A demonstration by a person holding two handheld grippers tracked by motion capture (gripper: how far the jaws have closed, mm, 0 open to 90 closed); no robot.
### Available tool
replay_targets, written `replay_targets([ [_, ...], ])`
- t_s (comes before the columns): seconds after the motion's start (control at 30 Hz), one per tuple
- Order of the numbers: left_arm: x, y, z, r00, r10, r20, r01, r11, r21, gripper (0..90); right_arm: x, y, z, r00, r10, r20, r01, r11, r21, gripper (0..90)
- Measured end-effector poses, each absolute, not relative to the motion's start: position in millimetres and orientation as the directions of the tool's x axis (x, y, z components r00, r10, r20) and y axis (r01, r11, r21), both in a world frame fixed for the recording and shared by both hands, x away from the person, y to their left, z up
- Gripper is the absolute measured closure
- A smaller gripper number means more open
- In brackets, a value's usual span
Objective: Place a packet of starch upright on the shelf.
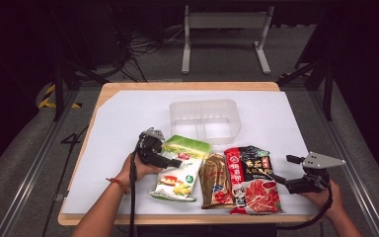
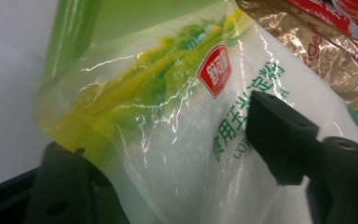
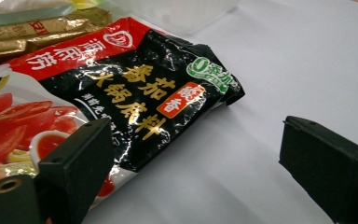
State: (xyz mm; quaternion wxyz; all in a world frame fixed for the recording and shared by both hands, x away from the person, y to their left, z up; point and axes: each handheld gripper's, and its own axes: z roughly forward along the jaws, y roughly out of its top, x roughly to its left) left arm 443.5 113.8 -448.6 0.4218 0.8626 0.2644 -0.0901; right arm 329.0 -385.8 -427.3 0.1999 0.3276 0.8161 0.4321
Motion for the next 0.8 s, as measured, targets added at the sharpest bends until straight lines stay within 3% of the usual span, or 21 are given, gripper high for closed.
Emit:
replay_targets([
  [0.17, 439, 117, -444, 0.860, 0.349, -0.372, 0.507, -0.506, 0.698, 79.6, 329, -386, -429, -0.705, 0.707, -0.047, 0.364, 0.418, 0.833, 11.1],
  [0.37, 426, 116, -435, 0.872, 0.377, -0.312, 0.476, -0.503, 0.721, 86.6, 329, -386, -428, -0.702, 0.711, -0.048, 0.359, 0.412, 0.838, 11.0],
  [0.8, 388, 145, -388, 0.869, 0.387, -0.308, 0.442, -0.328, 0.835, 90.0, 328, -387, -428, -0.683, 0.728, -0.064, 0.361, 0.412, 0.836, 12.3],
])
